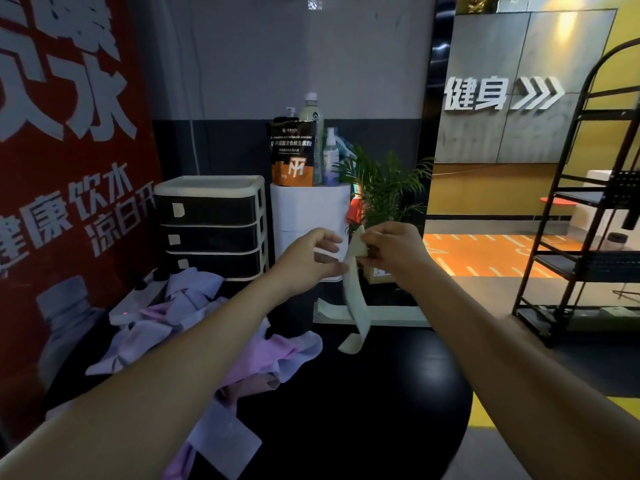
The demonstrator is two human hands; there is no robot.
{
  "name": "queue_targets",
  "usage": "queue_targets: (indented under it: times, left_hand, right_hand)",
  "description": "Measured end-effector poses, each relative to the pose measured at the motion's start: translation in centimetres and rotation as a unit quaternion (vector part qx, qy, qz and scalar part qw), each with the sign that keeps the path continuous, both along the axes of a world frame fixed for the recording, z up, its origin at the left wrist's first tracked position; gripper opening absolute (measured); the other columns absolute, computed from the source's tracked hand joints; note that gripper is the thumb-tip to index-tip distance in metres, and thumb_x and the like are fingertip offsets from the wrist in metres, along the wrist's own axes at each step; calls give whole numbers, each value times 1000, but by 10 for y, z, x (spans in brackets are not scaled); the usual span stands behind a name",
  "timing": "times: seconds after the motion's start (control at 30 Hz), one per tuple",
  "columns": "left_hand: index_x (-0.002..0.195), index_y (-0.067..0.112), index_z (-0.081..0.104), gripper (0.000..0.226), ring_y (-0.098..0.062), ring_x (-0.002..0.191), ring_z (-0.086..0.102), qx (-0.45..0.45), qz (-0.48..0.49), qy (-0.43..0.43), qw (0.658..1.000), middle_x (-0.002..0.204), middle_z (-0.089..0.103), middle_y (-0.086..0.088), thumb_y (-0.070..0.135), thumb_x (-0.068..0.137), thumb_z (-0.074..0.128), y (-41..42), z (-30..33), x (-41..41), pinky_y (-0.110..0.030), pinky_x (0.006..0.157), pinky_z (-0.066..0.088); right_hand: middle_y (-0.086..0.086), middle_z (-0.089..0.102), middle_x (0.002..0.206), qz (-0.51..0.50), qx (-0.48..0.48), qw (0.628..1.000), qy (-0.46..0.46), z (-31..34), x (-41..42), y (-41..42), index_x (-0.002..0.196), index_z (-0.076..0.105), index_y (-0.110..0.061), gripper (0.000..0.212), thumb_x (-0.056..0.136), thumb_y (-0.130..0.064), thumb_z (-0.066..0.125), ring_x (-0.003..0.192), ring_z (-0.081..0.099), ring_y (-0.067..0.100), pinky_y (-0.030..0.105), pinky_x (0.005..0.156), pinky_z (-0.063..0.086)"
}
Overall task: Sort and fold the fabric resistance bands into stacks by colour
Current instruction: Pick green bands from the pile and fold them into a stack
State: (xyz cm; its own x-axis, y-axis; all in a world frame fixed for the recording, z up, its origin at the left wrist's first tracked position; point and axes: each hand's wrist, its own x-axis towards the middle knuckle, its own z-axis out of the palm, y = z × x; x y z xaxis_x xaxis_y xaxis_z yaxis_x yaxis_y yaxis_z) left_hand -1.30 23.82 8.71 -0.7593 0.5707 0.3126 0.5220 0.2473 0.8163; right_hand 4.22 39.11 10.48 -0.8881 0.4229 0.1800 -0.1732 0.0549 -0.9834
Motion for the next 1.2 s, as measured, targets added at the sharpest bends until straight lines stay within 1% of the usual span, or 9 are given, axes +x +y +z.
queue_targets:
  times: [0.13, 0.3, 0.4, 0.57, 0.67, 0.73, 0.83, 1.07, 1.2]
  left_hand:
    - [104, 23, 53, 39, -13, 79, 59, 10, -8, 14, 1000, 100, 58, 3, 10, 75, 76, 15, 5, 4, -23, 71, 50]
    - [86, 19, 58, 16, -20, 80, 59, 43, 46, 46, 997, 82, 61, 1, 7, 83, 67, 14, 5, 0, -40, 79, 53]
    - [88, 15, 60, 14, -20, 81, 59, 94, 46, 7, 994, 84, 61, -5, 1, 86, 62, 10, 11, -1, -35, 75, 55]
    - [93, 10, 59, 15, -16, 81, 60, 187, 62, -49, 979, 88, 61, -6, -3, 87, 59, 3, 24, -6, -20, 65, 56]
    - [98, 10, 59, 17, -19, 85, 61, 232, 110, -80, 963, 94, 62, -8, -3, 87, 58, -8, 25, -12, -25, 69, 55]
    - [96, 10, 58, 17, -16, 82, 61, 267, 135, -110, 948, 90, 62, -5, -4, 88, 56, -15, 21, -16, -25, 71, 54]
    - [104, 8, 55, 20, -14, 79, 59, 329, 166, -163, 915, 88, 59, -3, -5, 89, 53, -23, 12, -23, -24, 69, 53]
    - [80, 10, 54, 21, -16, 73, 56, 347, 212, -218, 887, 81, 57, -5, -9, 89, 51, -24, -18, -33, -21, 56, 53]
    - [94, 6, 54, 16, -12, 71, 55, 352, 244, -254, 867, 83, 57, -5, -9, 89, 50, -13, -36, -39, -20, 54, 53]
  right_hand:
    - [6, 58, 65, 32, 29, 999, 11, 1, 2, -4, 75, 61, -6, 14, 88, -3, 59, 55, 56, 11, 22, 56, 50]
    - [5, 61, 79, 30, 131, 990, 39, -2, -2, 2, 93, 68, -4, 15, 92, -14, 56, 73, 53, 13, 23, 65, 42]
    - [9, 61, 97, 42, 139, 989, 24, -11, -5, 6, 111, 59, -1, 24, 89, -8, 61, 86, 56, 16, 21, 71, 45]
    - [2, 61, 82, 135, 184, 973, -42, -30, -7, 2, 90, 60, -6, 16, 79, 2, 69, 83, 59, 18, 24, 74, 50]
    - [6, 62, 81, 136, 234, 961, -64, -41, -11, 7, 76, 60, -6, 14, 77, -4, 73, 77, 59, 16, 24, 71, 49]
    - [9, 60, 80, 139, 248, 955, -80, -51, -11, 13, 80, 61, 5, 16, 77, -5, 74, 75, 55, 17, 25, 70, 46]
    - [3, 56, 73, 139, 314, 932, -115, -67, -6, 26, 90, 65, 6, 14, 79, -2, 70, 66, 48, 9, 11, 58, 38]
    - [11, 59, 90, 105, 389, 898, -178, -91, -5, 52, 104, 63, 2, 22, 90, -14, 58, 79, 52, 16, 18, 58, 37]
    - [6, 56, 92, 112, 434, 869, -211, -97, -7, 72, 105, 62, 0, 22, 88, -14, 58, 81, 52, 17, 24, 61, 38]
